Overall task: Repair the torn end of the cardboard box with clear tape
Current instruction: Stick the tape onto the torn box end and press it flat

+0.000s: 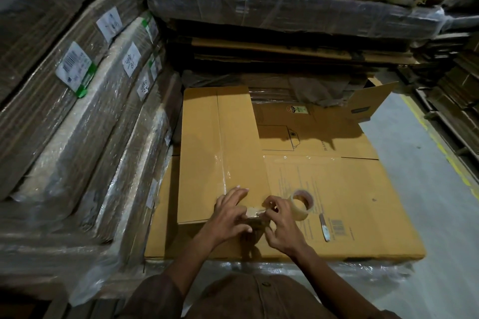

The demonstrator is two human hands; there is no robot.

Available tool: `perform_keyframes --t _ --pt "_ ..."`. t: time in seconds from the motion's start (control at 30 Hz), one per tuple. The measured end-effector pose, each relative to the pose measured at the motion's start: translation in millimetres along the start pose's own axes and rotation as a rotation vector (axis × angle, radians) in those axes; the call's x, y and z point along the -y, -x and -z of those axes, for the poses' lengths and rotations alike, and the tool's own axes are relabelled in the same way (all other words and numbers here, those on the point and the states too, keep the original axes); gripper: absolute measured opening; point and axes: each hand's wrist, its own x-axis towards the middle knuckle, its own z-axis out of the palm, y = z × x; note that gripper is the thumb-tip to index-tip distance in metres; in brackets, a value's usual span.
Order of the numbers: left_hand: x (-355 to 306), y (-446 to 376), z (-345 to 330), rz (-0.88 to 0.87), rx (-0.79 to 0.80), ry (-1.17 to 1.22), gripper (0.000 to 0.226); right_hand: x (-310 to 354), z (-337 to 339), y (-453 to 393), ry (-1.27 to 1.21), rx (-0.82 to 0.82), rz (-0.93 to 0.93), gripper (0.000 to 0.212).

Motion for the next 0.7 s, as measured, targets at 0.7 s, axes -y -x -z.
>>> perform_keyframes --t 0.7 --pt "-11.7 -3.9 2.0 0.156 -0.025 0.105 0.021 10.5 -10.9 -17.7 -0.356 -0.205 -0.514 0.046"
